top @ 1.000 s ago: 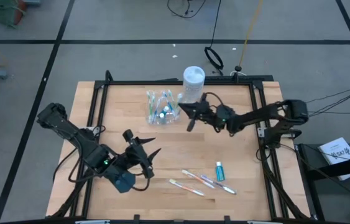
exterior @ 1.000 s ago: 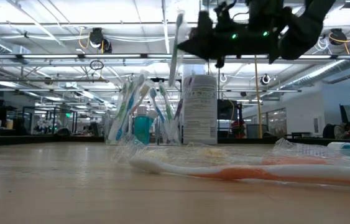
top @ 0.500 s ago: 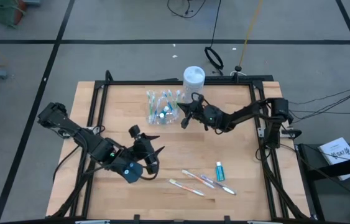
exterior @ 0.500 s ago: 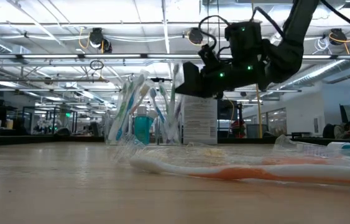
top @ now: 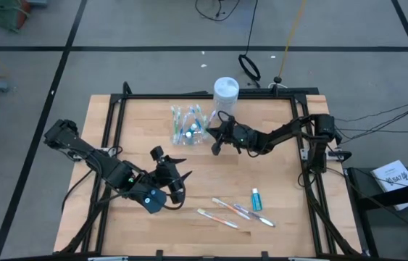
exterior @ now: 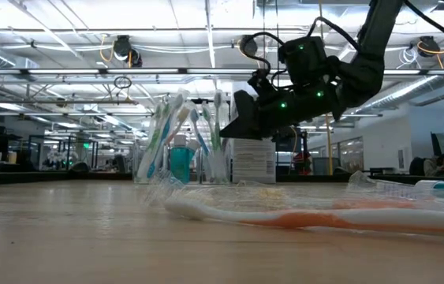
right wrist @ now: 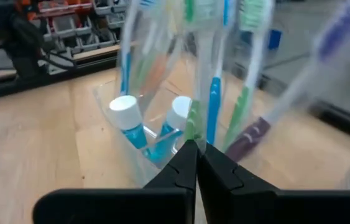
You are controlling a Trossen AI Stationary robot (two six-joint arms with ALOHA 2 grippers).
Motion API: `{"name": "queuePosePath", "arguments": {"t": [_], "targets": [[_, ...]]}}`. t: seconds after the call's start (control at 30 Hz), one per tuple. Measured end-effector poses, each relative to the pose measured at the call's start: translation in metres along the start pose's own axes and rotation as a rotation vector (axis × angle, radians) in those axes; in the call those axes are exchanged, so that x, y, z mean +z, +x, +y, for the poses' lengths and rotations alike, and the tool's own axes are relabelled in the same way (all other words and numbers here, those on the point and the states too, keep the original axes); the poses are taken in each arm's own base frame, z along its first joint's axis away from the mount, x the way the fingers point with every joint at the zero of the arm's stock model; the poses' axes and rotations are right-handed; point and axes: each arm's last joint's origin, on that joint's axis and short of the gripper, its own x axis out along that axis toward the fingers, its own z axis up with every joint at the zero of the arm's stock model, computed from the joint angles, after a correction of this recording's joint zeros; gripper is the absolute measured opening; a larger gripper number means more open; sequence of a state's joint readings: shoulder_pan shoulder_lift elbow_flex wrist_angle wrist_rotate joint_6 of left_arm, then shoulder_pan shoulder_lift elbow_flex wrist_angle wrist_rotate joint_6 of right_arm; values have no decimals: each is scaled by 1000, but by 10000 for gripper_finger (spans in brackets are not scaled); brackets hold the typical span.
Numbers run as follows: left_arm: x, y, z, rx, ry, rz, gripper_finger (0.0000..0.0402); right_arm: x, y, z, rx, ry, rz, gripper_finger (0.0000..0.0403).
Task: Pick & Place toothbrushing station
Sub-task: Put the green toothbrush into the transparent organizer
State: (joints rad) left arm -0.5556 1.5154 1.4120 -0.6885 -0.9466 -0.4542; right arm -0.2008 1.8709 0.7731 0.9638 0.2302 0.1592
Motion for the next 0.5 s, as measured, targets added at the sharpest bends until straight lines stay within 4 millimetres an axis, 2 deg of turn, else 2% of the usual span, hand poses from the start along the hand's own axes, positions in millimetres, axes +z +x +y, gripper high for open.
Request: {"name": "queuePosePath", "arguments": {"t": [0.27, 0.5], "targets": [[0, 0, -1, -22, -20, 11, 207, -2, 0, -1, 38, 59, 33, 45], [-2, 0, -3, -98, -28, 51, 207, 4, -3, -1, 40, -48, 38, 102]]}}
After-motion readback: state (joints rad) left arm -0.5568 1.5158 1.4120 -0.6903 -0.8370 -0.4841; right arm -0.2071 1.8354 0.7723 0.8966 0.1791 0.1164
